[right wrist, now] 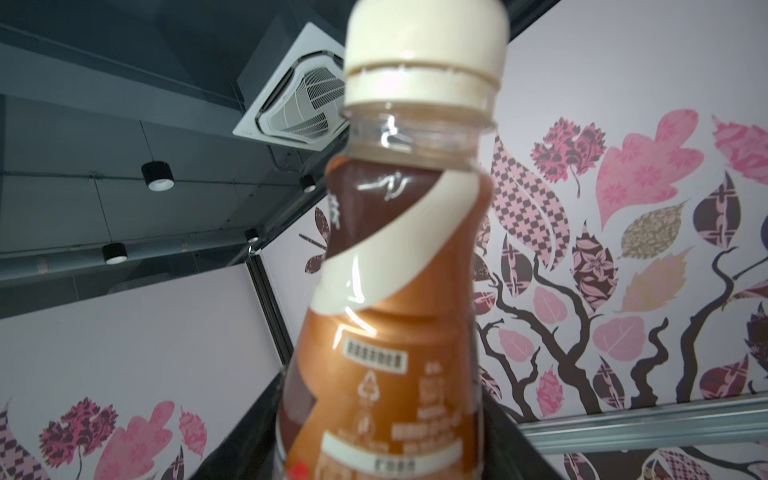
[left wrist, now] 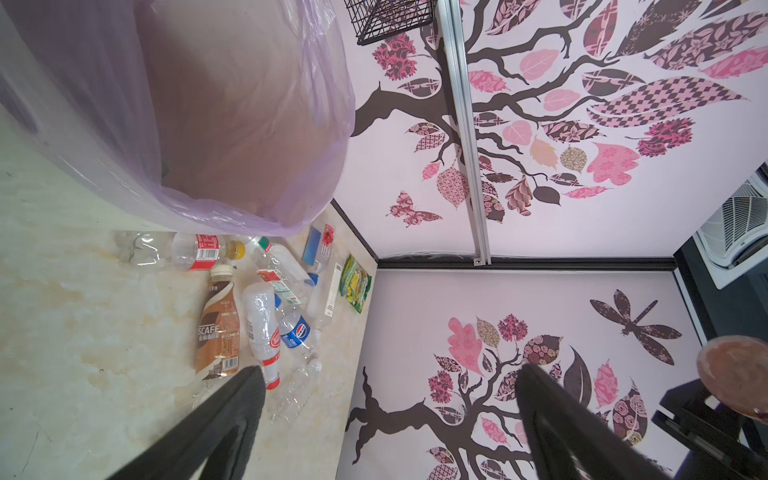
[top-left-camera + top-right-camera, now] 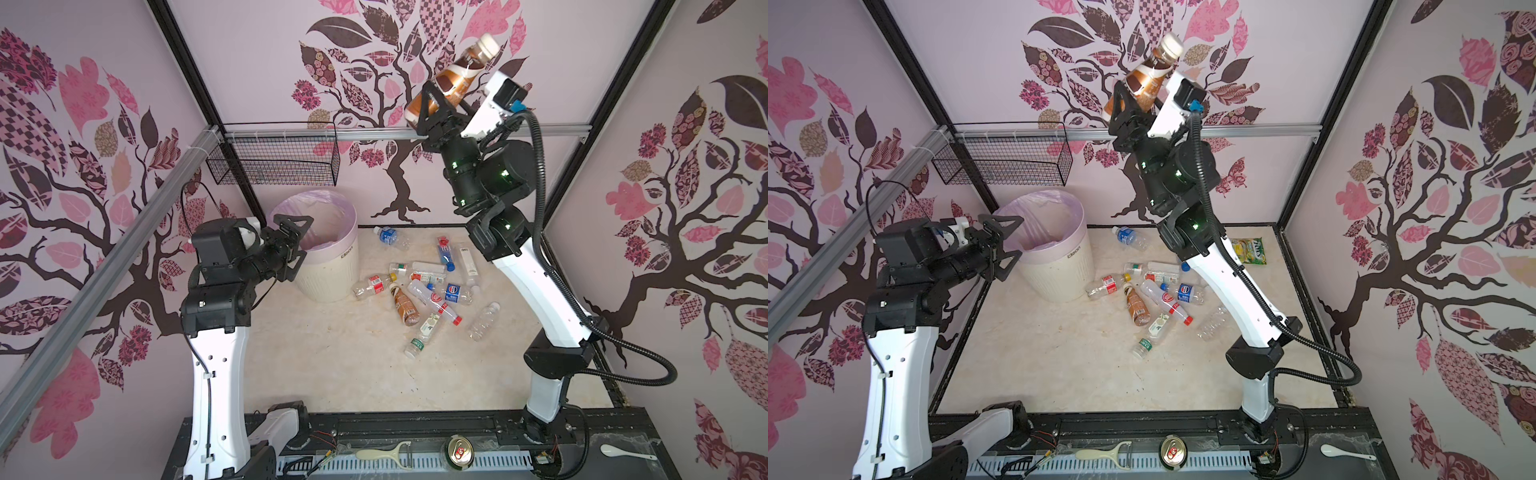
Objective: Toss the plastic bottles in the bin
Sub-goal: 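Grasp the brown Nescafe bottle with the right gripper and lift it high, then move the brown bottle over the bin and release it from the right gripper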
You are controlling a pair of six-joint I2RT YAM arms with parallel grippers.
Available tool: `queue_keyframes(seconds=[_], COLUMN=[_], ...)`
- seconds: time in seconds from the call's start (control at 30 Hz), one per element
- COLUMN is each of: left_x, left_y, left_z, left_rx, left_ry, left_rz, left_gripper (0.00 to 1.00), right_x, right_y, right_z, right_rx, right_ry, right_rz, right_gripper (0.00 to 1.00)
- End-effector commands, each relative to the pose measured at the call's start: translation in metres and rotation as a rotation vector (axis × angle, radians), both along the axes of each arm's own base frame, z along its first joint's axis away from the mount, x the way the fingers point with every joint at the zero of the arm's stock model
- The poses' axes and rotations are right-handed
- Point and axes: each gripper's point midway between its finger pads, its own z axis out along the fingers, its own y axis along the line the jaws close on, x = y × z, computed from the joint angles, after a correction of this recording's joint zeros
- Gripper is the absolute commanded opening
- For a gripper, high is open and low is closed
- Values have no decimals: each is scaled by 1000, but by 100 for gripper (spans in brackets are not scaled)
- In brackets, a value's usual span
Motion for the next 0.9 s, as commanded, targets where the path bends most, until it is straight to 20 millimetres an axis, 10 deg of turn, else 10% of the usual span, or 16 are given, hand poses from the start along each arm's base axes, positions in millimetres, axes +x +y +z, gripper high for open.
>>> queue_keyframes(seconds=[0.0, 0.1, 0.23, 0.37, 0.47, 0.87], left_x=[-3, -5, -11, -17, -19, -24], left_y=[-1, 0, 1, 2, 2, 4], left_z=[2, -2, -14, -29, -40, -56], left_rx=[-29, -38, -45, -49, -53, -36], left_ry=[6, 26, 54, 93, 113, 145], left_rz=[-8, -1, 10, 16, 19, 26], left_gripper=[98, 98, 98, 98, 98, 98], right_x=[10, 46, 94, 100, 98, 90], right_y=[7, 59, 157, 210, 213, 176], right_z=[-2, -49, -163, -221, -229, -186], right_rx=[43, -4, -124, -202, -231, -236], right_ry=[-9, 102, 337, 418, 433, 375], right_rz=[4, 128, 389, 579, 598, 518], right_gripper=[61, 62, 65, 82, 99, 100])
